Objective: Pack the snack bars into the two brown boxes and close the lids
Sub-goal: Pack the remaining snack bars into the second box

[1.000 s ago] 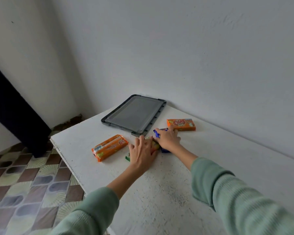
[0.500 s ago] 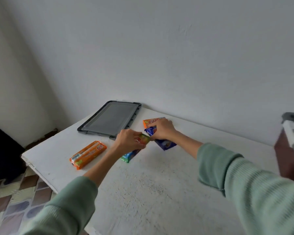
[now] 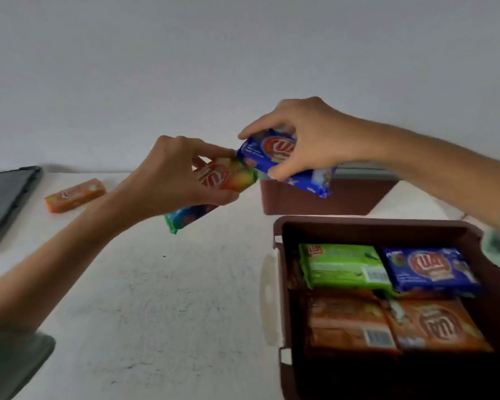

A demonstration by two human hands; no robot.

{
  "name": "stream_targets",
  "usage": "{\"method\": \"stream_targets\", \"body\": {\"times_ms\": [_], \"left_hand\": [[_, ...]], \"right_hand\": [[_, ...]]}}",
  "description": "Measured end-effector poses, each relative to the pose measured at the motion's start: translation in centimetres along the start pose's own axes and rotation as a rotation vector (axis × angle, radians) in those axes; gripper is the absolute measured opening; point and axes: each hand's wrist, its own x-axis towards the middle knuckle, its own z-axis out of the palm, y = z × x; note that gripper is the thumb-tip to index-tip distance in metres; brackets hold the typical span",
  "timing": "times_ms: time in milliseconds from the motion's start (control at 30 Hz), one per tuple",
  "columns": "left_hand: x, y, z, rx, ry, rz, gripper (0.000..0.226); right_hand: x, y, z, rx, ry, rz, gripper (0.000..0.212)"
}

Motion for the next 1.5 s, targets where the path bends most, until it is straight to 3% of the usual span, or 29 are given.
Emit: {"method": "stream_targets", "body": {"times_ms": [133, 267, 400, 567, 667, 800, 933, 1100, 1333, 1500], "left_hand": [[-0.6, 5.7, 4.9, -0.113, -0.144, 0.259, 0.061], [-1.9, 8.9, 9.7, -0.172, -0.289, 0.395, 0.066], [-3.0, 10.8, 13.0, -0.021, -0.4, 0.513, 0.066], [-3.7, 11.7, 16.1, 0.231, -0.419, 0.614, 0.065], [-3.8, 11.8, 16.6, 0.314, -0.381, 0.669, 0.059], [-4.1, 12.1, 16.5, 0.391, -0.291, 0.751, 0.052], [-3.8, 12.1, 17.1, 0.385, -0.29, 0.773, 0.055], [-3.2, 11.5, 17.0, 0.32, -0.351, 0.755, 0.047], [-3.3, 11.9, 17.4, 0.294, -0.342, 0.726, 0.043], [-3.1, 12.4, 17.2, 0.329, -0.312, 0.813, 0.037]], "right_hand": [[-8.6, 4.9, -0.2, 0.013, -0.098, 0.036, 0.067], [-15.0, 8.7, 1.3, 0.136, -0.226, 0.063, 0.068], [-19.1, 10.9, 3.5, 0.213, -0.39, 0.072, 0.072], [-20.8, 12.4, 7.5, 0.023, -0.48, 0.027, 0.081], [-21.7, 12.7, 9.5, -0.212, -0.301, -0.105, 0.085], [-22.4, 13.0, 11.1, -0.252, -0.085, -0.172, 0.081], [-21.7, 12.4, 10.8, -0.314, -0.081, -0.182, 0.067], [-20.5, 12.4, 10.5, -0.316, -0.14, -0.174, 0.083], [-21.2, 12.3, 10.3, -0.303, -0.148, -0.154, 0.076], [-21.0, 12.4, 10.2, -0.356, -0.103, -0.192, 0.076]]}}
